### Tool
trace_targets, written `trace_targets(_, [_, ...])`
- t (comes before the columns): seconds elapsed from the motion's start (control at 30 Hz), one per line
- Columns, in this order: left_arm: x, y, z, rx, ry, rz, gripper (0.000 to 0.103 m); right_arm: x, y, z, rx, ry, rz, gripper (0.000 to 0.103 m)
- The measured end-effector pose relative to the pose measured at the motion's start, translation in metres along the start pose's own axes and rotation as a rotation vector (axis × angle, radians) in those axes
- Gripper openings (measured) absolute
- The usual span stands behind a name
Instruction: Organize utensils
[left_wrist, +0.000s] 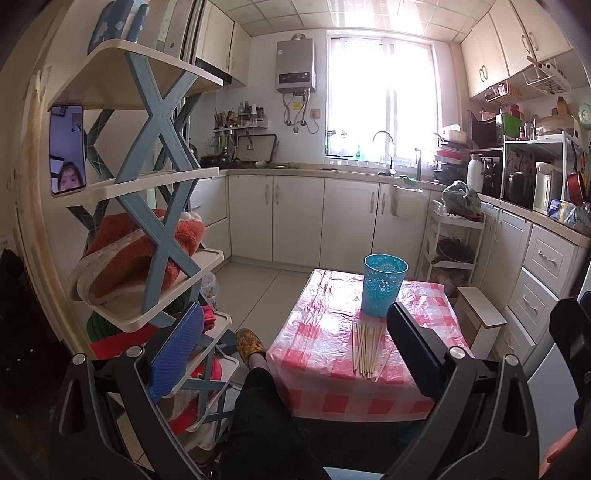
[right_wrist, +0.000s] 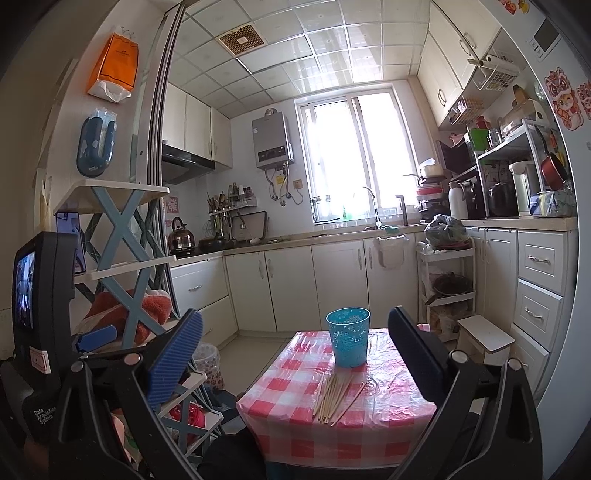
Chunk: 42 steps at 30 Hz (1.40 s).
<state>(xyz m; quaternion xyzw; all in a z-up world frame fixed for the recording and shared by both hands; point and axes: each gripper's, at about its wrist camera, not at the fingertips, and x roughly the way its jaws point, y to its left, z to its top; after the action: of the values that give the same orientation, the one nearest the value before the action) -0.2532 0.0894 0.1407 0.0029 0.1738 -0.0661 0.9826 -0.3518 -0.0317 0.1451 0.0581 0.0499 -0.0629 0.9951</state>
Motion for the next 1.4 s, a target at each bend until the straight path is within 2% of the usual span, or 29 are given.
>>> trace_targets(0.2, [0.009, 0.0, -0.002, -0.007, 0.028, 0.005, 0.095, 0.011, -0.004, -0.007, -0.004, 0.037, -0.005, 0.096])
trace_targets(0.43, [0.058, -0.001, -0.007, -0.025, 0.153, -0.021, 0.095, 0.048, -0.018, -0.022, 0.041, 0.129, -0.016, 0.096])
trace_targets(0.6, [0.104, -0.008, -0.018, 0.002, 0.256, -0.026, 0.095, 0.096, -0.035, -0.046, 0.085, 0.274, -0.046, 0.096])
trace_targets(0.8, [0.169, -0.011, -0.039, 0.021, 0.417, -0.063, 0.095, 0.186, -0.074, -0.106, 0.171, 0.559, -0.099, 0.094])
trace_targets(0.87, [0.189, -0.011, -0.048, 0.024, 0.47, -0.057, 0.095, 0.213, -0.087, -0.124, 0.197, 0.634, -0.103, 0.08])
trace_targets(0.9, [0.199, -0.009, -0.051, 0.015, 0.495, -0.058, 0.095, 0.227, -0.092, -0.132, 0.197, 0.662, -0.107, 0.078])
trace_targets(0.93, [0.208, -0.008, -0.054, 0.004, 0.516, -0.062, 0.095, 0.24, -0.097, -0.14, 0.198, 0.685, -0.105, 0.071])
trace_targets(0.97, [0.215, -0.007, -0.057, -0.002, 0.528, -0.062, 0.095, 0.253, -0.097, -0.147, 0.204, 0.711, -0.099, 0.062])
trace_targets(1.13, [0.243, -0.008, -0.064, -0.015, 0.562, -0.059, 0.095, 0.313, -0.1, -0.18, 0.196, 0.806, -0.096, 0.033])
trace_targets(1.4, [0.278, -0.016, -0.069, -0.01, 0.594, -0.072, 0.095, 0.368, -0.115, -0.209, 0.129, 0.88, -0.131, 0.019])
